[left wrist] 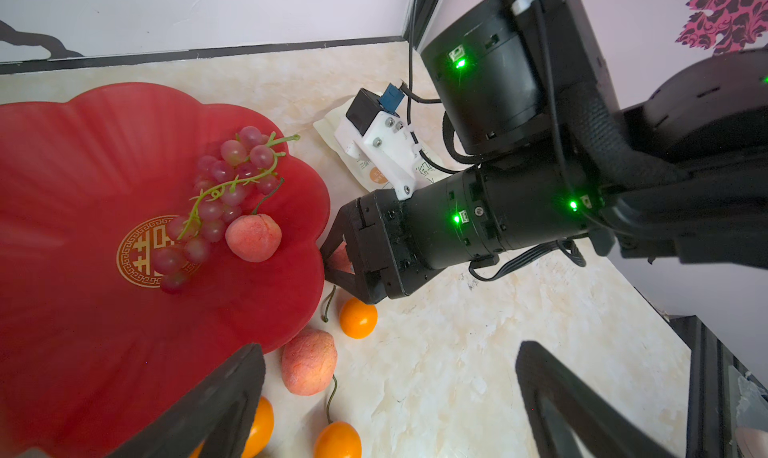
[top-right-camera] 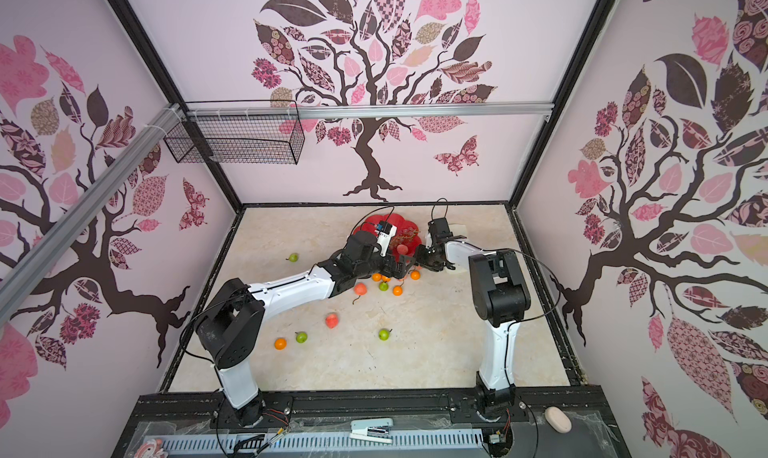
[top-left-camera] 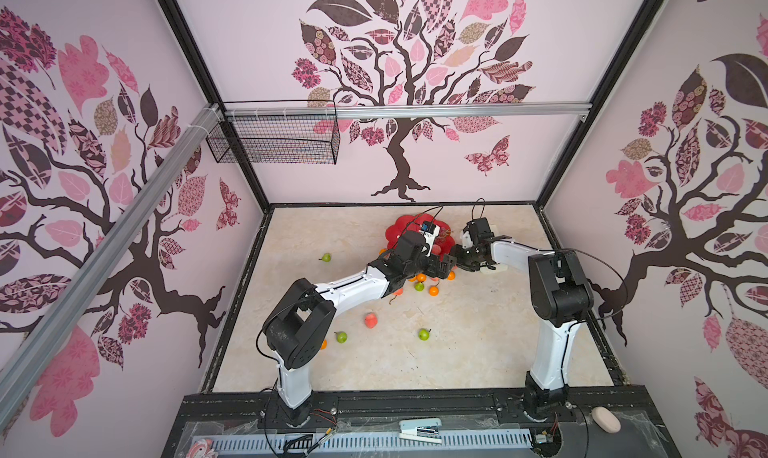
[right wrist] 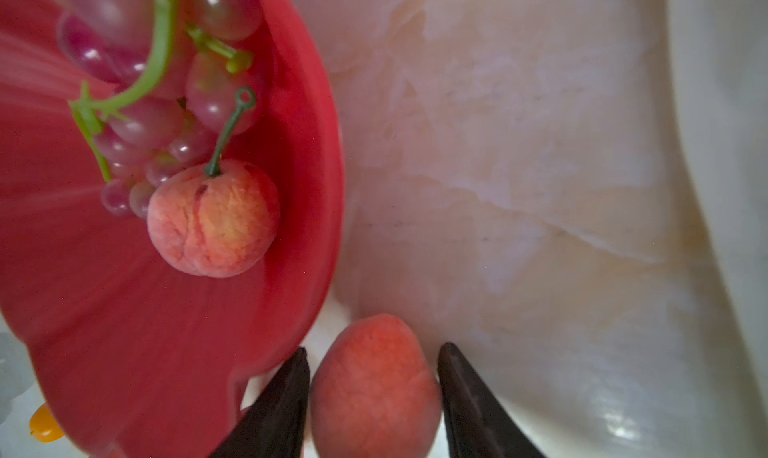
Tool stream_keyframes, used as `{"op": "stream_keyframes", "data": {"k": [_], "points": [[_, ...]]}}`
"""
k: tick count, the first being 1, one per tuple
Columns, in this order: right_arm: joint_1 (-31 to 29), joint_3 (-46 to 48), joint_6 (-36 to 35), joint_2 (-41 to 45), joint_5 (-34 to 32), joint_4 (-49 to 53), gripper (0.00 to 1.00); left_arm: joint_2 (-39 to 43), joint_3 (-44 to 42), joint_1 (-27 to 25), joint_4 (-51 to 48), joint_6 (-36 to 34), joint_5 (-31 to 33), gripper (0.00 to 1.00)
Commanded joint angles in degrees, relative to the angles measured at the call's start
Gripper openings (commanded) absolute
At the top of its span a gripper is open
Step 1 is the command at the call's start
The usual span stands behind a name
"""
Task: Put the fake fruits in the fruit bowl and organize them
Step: 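Lower the right gripper around the pink peach and close it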
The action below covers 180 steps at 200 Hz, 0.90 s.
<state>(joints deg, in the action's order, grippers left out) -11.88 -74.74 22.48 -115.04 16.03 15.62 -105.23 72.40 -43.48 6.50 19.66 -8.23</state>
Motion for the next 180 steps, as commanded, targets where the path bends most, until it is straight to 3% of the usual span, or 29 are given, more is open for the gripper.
{"op": "stream_keyframes", "data": {"k": [1,180], "points": [[-0.01,-0.26,0.14,-0.75,-1.78,3.83,0.52,0.47,0.59,0.41,-0.44,0.19,-0.49,0.98],[0.00,3.77,0.76,7.43,-5.49,2.17,0.45,1.12,1.66,2.75,-1.76,1.68,-1.44,0.98]]}}
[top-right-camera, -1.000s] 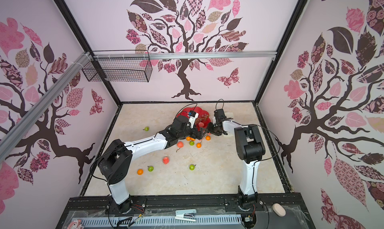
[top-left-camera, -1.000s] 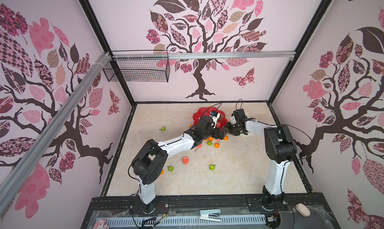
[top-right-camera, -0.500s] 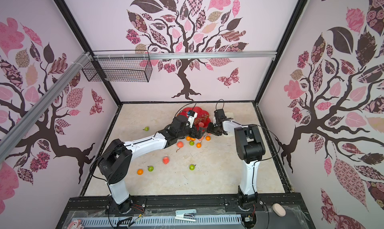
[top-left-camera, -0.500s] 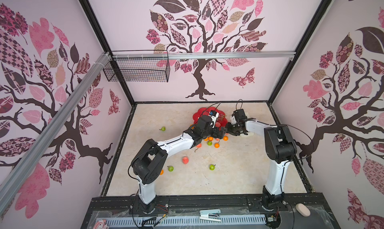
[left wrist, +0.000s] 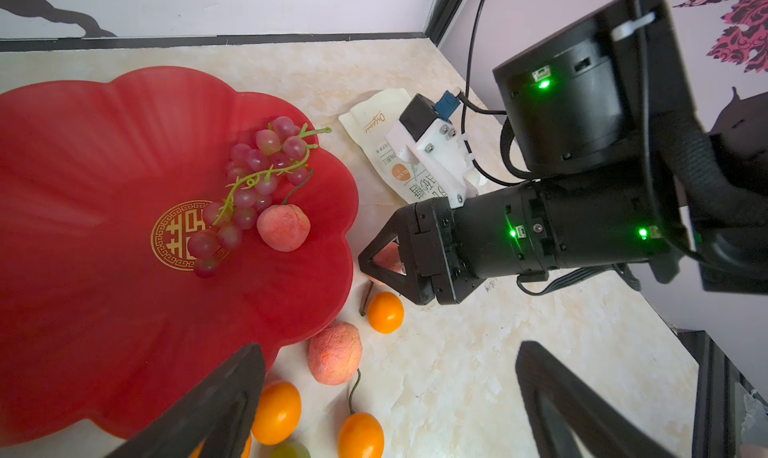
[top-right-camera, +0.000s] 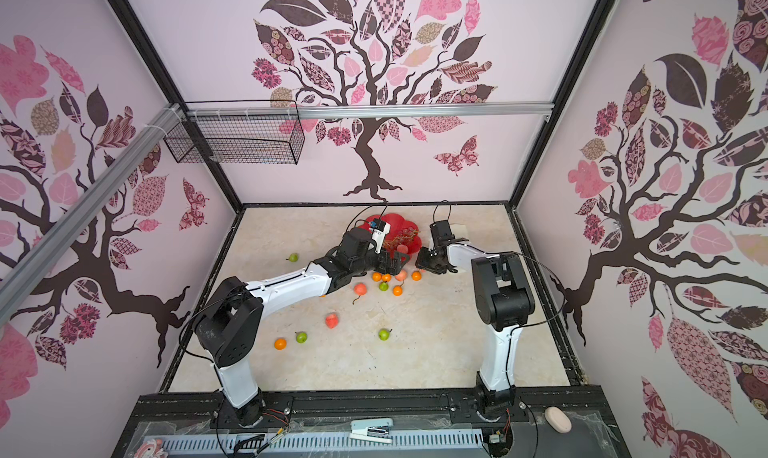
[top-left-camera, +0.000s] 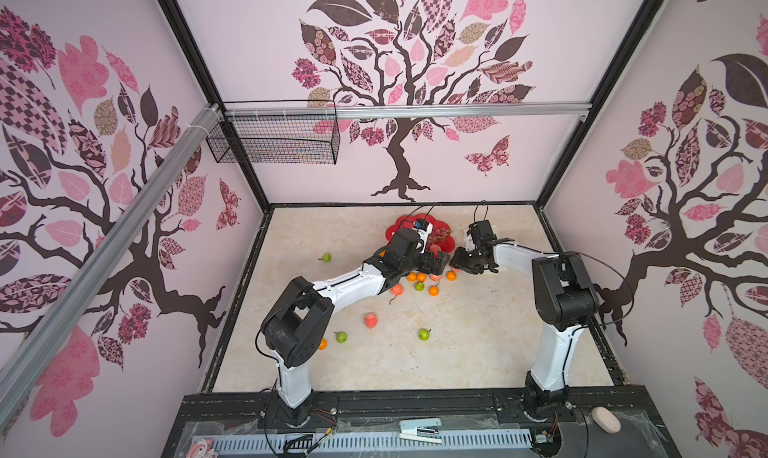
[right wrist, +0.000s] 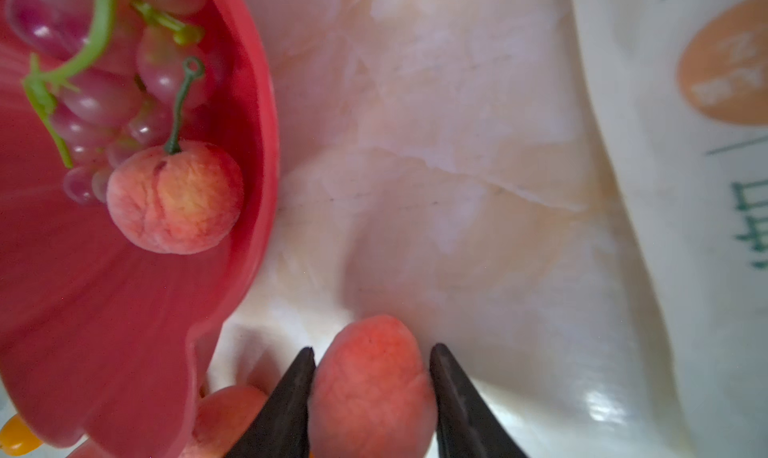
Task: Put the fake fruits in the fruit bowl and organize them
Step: 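Lower the right gripper around the pink peach and close it, then lift the pink peach with the right gripper and carry it over the bowl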
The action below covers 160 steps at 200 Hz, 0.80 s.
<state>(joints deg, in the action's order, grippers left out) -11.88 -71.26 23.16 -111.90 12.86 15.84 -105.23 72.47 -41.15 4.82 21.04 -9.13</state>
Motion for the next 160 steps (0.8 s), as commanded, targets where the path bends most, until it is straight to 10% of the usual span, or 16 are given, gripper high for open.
{"op": "stream_keyframes", "data": {"k": [1,160], "points": [[-0.04,0.32,0.07,4.35,-2.36,1.98,0.45,1.10,1.61,0.43,-0.12,0.31,-0.54,0.98],[-0.52,-12.94,-3.05,3.94,0.81,7.83,0.45,-3.85,8.63,9.79,-4.63,12.18,-14.63,0.98]]}}
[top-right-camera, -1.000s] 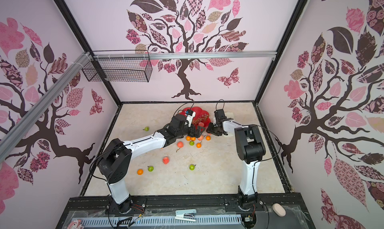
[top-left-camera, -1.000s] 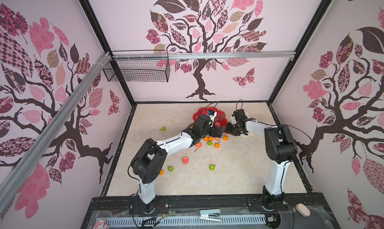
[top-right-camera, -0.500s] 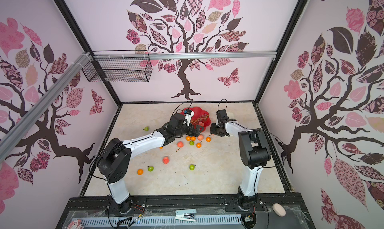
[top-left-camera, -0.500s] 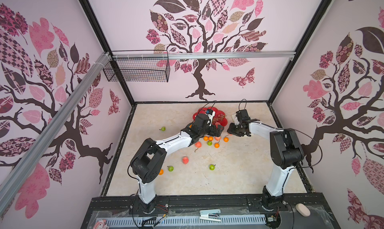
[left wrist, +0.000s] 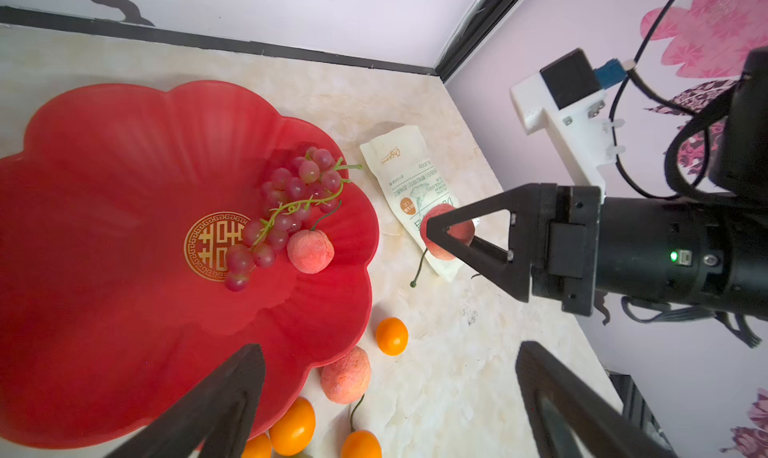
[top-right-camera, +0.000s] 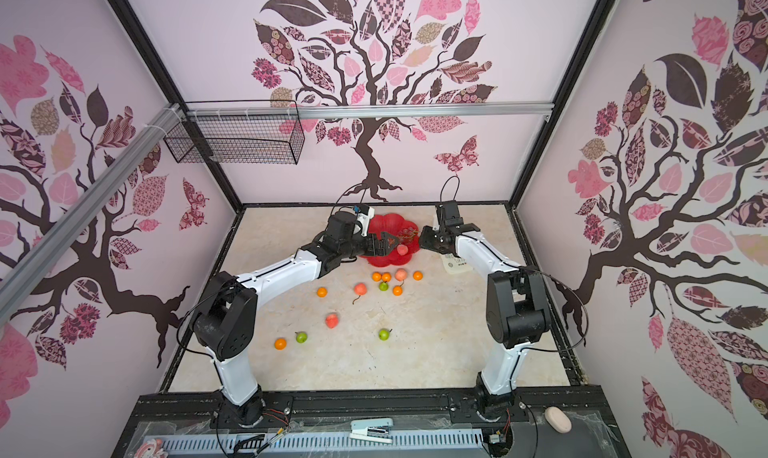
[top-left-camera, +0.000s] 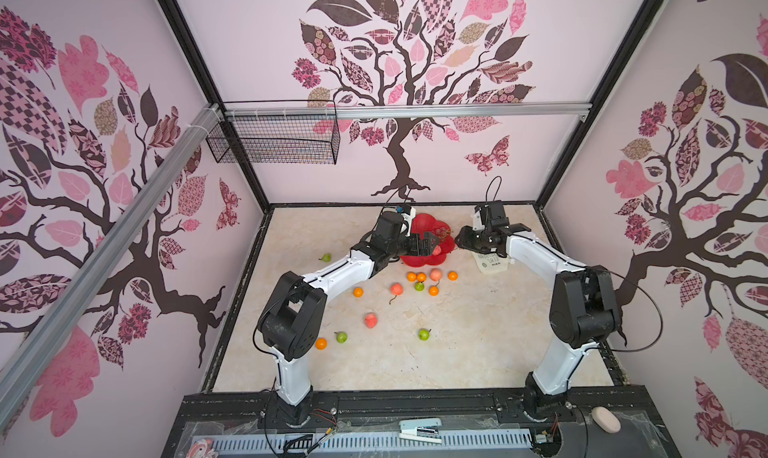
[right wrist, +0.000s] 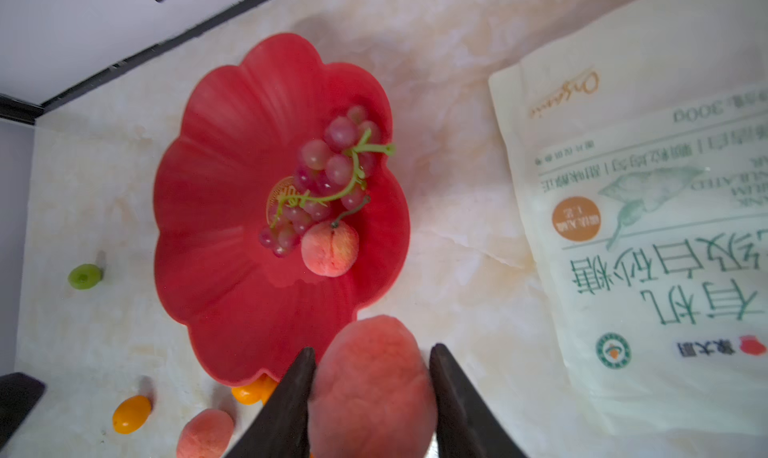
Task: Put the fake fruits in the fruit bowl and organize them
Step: 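Lift the pink peach with the right gripper and carry it over the bowl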
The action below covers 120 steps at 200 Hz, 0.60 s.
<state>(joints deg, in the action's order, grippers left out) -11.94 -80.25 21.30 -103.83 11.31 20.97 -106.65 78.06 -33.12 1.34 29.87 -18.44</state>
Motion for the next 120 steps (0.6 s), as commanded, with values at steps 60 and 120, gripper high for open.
{"op": "stream_keyframes", "data": {"k": [60,120], "points": [[-0.71,-12.25,-1.25,-12.78,4.33,4.77,0.45,-5.04,4.60,4.40,-0.71,6.82,-10.40,0.98],[-1.18,-16.82,-1.34,-18.08,6.54,6.37,0.46,-5.42,4.82,4.87,-0.55,7.44,-10.83,0.98]]}}
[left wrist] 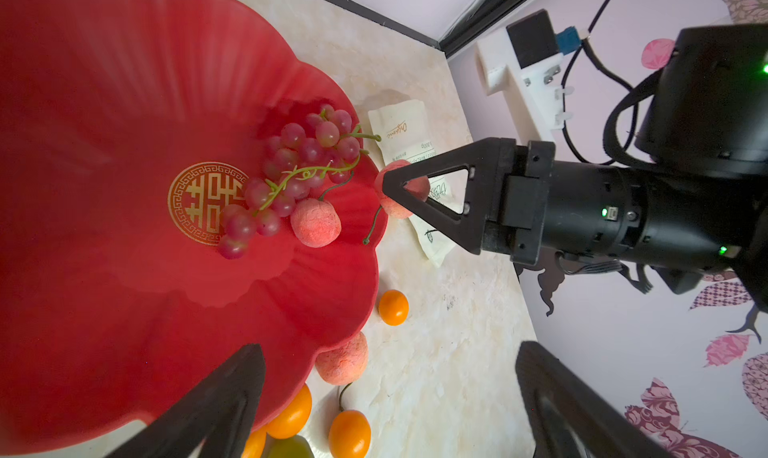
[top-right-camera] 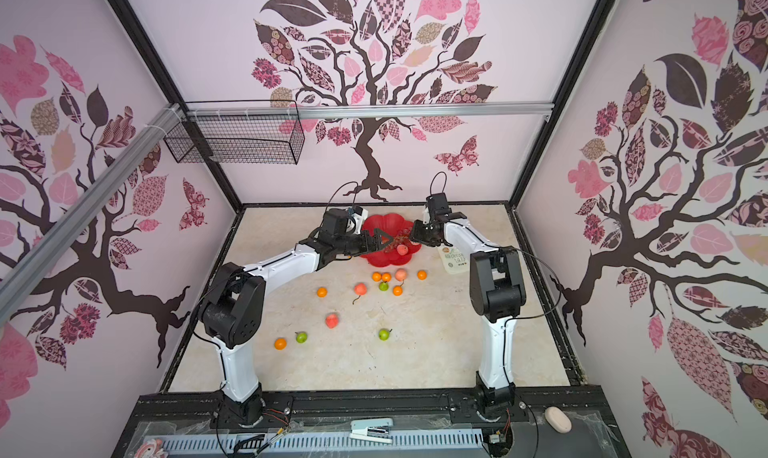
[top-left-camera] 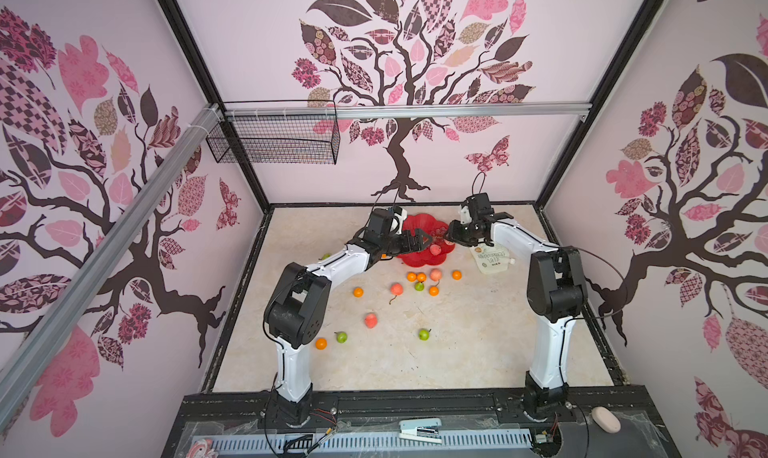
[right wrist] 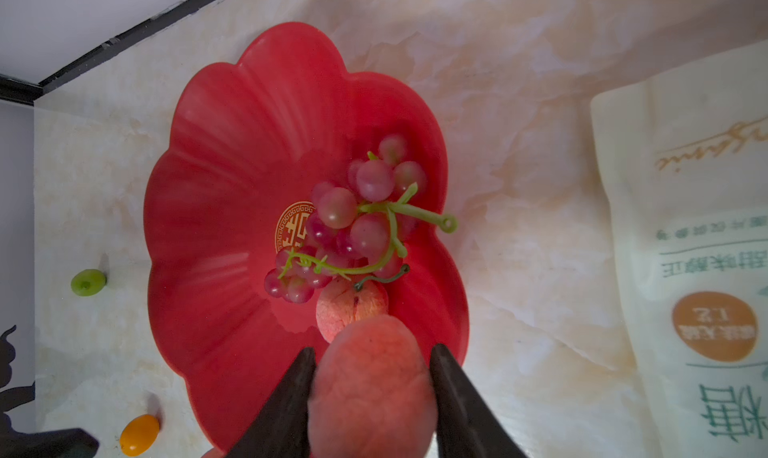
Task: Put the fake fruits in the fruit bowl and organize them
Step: 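Lift the pink peach with the right gripper and carry it over the bowl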
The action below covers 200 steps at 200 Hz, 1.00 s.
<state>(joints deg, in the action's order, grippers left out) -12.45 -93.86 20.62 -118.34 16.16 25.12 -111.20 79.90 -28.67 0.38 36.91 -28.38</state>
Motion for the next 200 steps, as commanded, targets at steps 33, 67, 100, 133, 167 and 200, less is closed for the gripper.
{"op": "stream_keyframes", "data": {"k": [33,67,100,133,167,200], "points": [[-1.01,-4.22,-0.70,-5.22,1.50,2.97,0.46,-0.96,2.92,0.39,0.23,0.45,-0.96,0.98],[-1.19,-4.86,-0.76,-6.30,1.23,3.41,0.47,-1.13,3.07,0.41,0.23,0.71,-1.03,0.98],[-1.18,-5.47,-0.84,-6.88,0.64,3.66,0.49,-1.54,3.25,0.40,0.06,0.90,-1.42,0.99],[-1.18,-5.88,-0.85,-6.76,0.18,3.88,0.52,-1.37,3.32,0.40,-0.03,0.80,-1.42,0.98],[-1.18,-6.32,-0.82,-6.27,-0.23,4.09,0.54,-1.13,3.33,0.41,-0.25,0.47,-1.34,0.98],[-1.22,-6.15,-1.12,-4.27,-1.16,3.98,0.55,-0.50,3.56,0.38,-1.58,-1.02,-0.71,0.98]]}}
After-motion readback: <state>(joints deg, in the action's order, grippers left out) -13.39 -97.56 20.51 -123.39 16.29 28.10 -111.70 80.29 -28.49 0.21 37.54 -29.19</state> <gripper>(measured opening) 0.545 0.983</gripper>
